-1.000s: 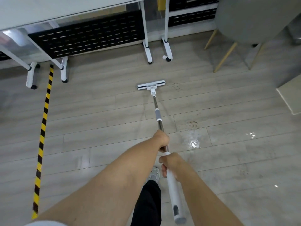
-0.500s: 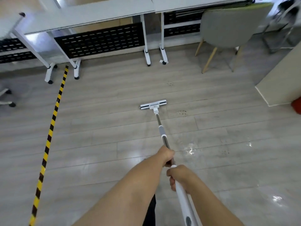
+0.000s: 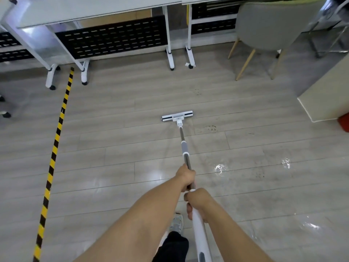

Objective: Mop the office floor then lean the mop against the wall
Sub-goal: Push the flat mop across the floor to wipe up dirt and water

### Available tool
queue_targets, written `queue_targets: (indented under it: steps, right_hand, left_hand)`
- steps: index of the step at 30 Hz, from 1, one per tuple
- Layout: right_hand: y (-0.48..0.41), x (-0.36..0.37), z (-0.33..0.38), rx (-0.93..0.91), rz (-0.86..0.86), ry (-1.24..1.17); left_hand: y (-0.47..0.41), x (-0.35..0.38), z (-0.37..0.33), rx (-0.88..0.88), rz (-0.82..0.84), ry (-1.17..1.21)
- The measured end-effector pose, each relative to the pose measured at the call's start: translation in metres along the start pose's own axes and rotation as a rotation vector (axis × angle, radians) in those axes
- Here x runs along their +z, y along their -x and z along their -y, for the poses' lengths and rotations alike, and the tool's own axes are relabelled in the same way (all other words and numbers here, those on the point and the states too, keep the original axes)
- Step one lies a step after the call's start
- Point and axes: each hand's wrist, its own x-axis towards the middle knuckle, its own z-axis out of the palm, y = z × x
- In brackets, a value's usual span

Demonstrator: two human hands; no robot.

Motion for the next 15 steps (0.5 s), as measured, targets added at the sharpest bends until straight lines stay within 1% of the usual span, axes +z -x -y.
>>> queue_targets:
  steps: [6,9,12,15]
  right_hand:
    - [-0.04,0.026,0.082,0.005,0.006,-0.057]
    - [-0.061,0.031,0.109,-0.003,0.001,-0.067]
    - [-0.075,0.033,0.117,-0.014,-0.007,-0.041]
    - [-0.082,0.033,0.105,-0.004,-0.012,-0.027]
  left_hand:
    - [-0.061,-0.05,-0.053,0.002,0.0,-0.009]
    - [-0.09,-0.064,-0.071,0.016,0.01,0.006]
    - [-0.107,-0.066,-0.075,0.02,0.016,0.021]
    - [-0.11,-0.061,-0.065,0.025,0.019,-0.013]
